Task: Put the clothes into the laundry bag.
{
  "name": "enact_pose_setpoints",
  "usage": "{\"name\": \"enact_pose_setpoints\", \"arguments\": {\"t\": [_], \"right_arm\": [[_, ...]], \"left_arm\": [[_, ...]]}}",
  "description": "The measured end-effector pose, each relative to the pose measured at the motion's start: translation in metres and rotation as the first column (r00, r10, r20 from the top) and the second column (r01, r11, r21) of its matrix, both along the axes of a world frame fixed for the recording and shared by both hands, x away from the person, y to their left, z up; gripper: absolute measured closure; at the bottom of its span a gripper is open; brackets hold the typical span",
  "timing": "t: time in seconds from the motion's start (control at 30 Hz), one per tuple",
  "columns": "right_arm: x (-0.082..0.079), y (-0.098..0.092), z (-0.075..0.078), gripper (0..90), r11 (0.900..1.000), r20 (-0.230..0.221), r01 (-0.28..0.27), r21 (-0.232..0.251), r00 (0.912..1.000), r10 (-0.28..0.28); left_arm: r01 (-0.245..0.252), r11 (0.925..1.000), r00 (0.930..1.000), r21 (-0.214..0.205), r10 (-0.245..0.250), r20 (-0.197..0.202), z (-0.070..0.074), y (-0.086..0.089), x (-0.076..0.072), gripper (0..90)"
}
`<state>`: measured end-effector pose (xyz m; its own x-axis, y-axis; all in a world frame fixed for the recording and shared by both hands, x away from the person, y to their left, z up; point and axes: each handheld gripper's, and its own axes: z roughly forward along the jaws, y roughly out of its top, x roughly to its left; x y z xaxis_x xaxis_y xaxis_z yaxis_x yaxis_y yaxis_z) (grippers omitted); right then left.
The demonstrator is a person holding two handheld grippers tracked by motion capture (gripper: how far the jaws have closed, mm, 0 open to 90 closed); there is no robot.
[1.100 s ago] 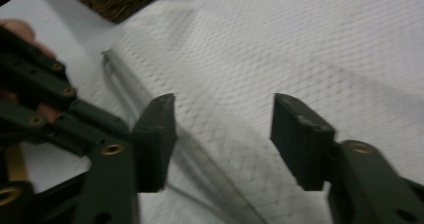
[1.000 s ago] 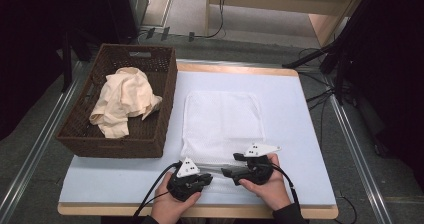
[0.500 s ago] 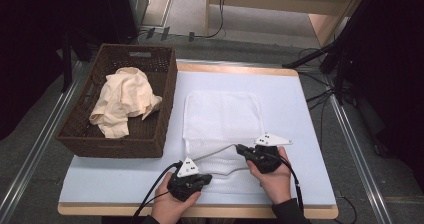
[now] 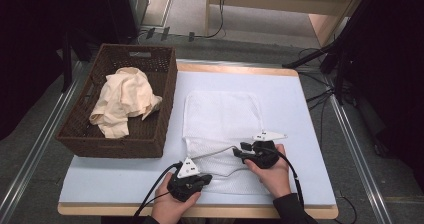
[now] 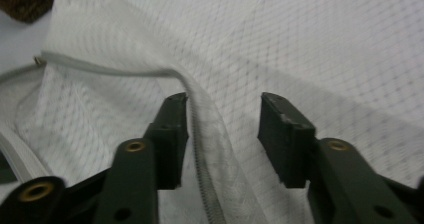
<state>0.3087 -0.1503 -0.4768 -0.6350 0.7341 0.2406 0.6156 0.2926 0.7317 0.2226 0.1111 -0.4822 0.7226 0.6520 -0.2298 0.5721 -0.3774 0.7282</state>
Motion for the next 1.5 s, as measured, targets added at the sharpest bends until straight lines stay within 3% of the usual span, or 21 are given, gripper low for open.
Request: {"name": "enact_pose_setpoints", "arguments": {"t": [0.03,0.17,0.2,0.23,0.37,0.47,0.5,0.53,0.57,0.6,0.63,0.67,0.73,0.87,1.03,1.3,1.43,1.47,1.5], "right_arm": [[-0.003,0.002,-0.004,49.8,0.9987,0.019,-0.019,-0.047,0.9996,0.02],[-0.005,0.002,-0.005,48.2,0.9989,0.023,-0.012,-0.045,0.9996,0.013],[-0.005,0.003,-0.006,41.6,0.9994,0.02,-0.013,-0.032,0.9997,0.014],[-0.005,0.003,-0.006,41.6,0.9994,0.02,-0.013,-0.032,0.9997,0.014],[-0.012,0.007,-0.007,41.0,0.9968,0.071,-0.011,-0.079,0.9974,0.016],[-0.017,0.013,-0.006,52.6,0.9863,0.12,0.028,-0.163,0.9927,-0.008],[-0.017,0.013,-0.006,52.6,0.9863,0.12,0.028,-0.163,0.9927,-0.008],[-0.018,0.014,-0.005,57.8,0.9847,0.12,0.029,-0.172,0.9928,-0.009],[-0.018,0.013,-0.003,69.9,0.984,0.11,0.038,-0.174,0.9937,-0.018],[-0.018,0.011,-0.003,75.5,0.9848,0.108,0.038,-0.17,0.994,-0.019],[-0.018,0.011,-0.003,75.5,0.9848,0.108,0.038,-0.17,0.994,-0.019],[-0.016,0.009,-0.002,85.4,0.9894,0.084,0.039,-0.139,0.9961,-0.028],[-0.016,0.007,0.0,86.9,0.9928,0.082,0.04,-0.113,0.9962,-0.031],[-0.019,-0.001,0.02,88.3,0.9981,0.143,0.059,-0.016,0.9882,-0.056],[-0.023,-0.008,0.041,88.4,0.9944,0.202,0.082,0.066,0.9748,-0.094],[-0.024,-0.019,0.053,88.4,0.9841,0.217,0.13,0.121,0.9638,-0.154],[-0.024,-0.017,0.049,88.3,0.9857,0.212,0.125,0.113,0.9662,-0.147],[-0.024,-0.015,0.047,88.2,0.988,0.21,0.117,0.101,0.9682,-0.136],[-0.024,-0.015,0.047,88.2,0.988,0.21,0.117,0.101,0.9682,-0.136]], "left_arm": [[0.002,1.0,1.0,-0.003,-0.002,-0.002,0.0,0.0,0.0,90.0],[0.004,1.0,1.0,-0.005,-0.004,-0.007,0.0,0.001,0.001,90.0],[0.003,1.0,1.0,0.0,-0.003,-0.006,0.0,0.0,0.001,90.0],[0.003,1.0,1.0,0.0,-0.003,-0.006,0.0,0.0,0.001,90.0],[0.0,1.0,1.0,-0.001,0.0,-0.005,0.0,0.0,0.0,90.0],[0.001,1.0,1.0,-0.004,-0.001,-0.005,0.0,0.0,0.0,90.0],[0.001,1.0,1.0,-0.006,-0.001,-0.005,0.0,0.0,0.001,90.0],[0.0,1.0,1.0,-0.008,0.0,-0.006,0.0,0.001,0.001,90.0],[0.0,1.0,1.0,-0.007,0.0,-0.008,0.0,0.001,0.001,90.0],[0.0,1.0,1.0,-0.008,0.0,-0.008,0.0,0.001,0.001,90.0],[0.0,1.0,1.0,-0.008,0.0,-0.008,0.0,0.001,0.001,90.0],[0.0,1.0,1.0,-0.008,0.0,-0.009,0.0,0.001,0.001,90.0],[0.0,1.0,1.0,-0.008,0.0,-0.009,0.0,0.001,0.001,90.0],[0.003,1.0,1.0,-0.006,-0.003,-0.005,0.0,0.001,0.001,90.0],[0.0,1.0,1.0,0.0,0.0,-0.001,0.0,0.0,0.0,90.0],[0.005,1.0,0.9999,-0.006,-0.005,-0.014,0.0,0.001,0.002,90.0],[0.052,0.996,0.9985,-0.072,-0.053,-0.011,0.005,0.007,-0.001,82.4],[0.055,0.9951,0.9984,-0.082,-0.056,-0.002,0.009,0.009,-0.001,76.0],[0.043,0.9946,0.9991,-0.094,-0.043,0.004,0.015,0.011,-0.002,76.0]]}}
